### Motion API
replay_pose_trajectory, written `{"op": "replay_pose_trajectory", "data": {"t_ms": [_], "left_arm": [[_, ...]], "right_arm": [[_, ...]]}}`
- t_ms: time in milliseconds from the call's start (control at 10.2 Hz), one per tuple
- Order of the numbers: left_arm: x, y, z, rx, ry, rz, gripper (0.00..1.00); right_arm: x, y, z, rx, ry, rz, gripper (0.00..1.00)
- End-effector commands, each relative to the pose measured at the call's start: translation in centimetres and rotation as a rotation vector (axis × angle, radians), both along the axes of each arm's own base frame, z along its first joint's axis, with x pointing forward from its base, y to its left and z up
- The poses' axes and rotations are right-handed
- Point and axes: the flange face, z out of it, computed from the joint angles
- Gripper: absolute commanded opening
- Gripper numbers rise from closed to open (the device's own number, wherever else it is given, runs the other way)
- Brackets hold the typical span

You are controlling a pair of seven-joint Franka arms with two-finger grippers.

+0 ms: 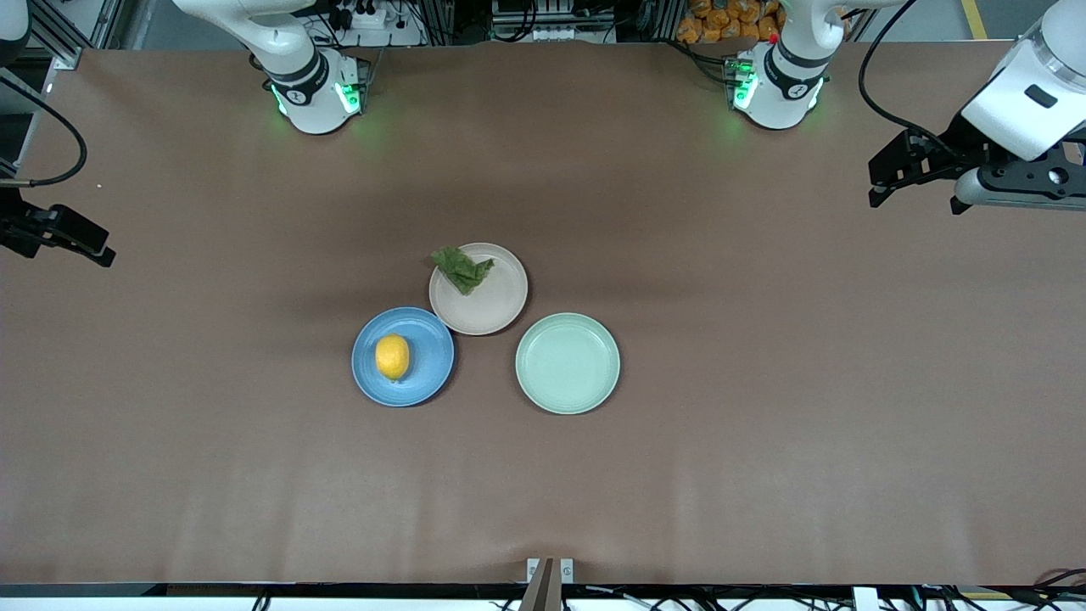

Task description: Pick lemon and lettuce from blue and beige plates

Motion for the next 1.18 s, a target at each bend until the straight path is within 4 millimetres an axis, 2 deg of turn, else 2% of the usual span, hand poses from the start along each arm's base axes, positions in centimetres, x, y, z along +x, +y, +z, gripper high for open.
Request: {"op": "replay_pose_trajectory", "data": {"t_ms": [0,1080], "left_arm": [[-0.14,0.19,0.18,-0.005,0.002,0.015,1.00],[-0.08,0.10,0.18,0.025,-0.010,0.007,1.00]], "right_arm": [[-0.34,-0.20,0.28,0.001,0.001,0.008,1.00],[-0.36,-0.20,0.26,0.002,0.003,0.006,1.00]]}}
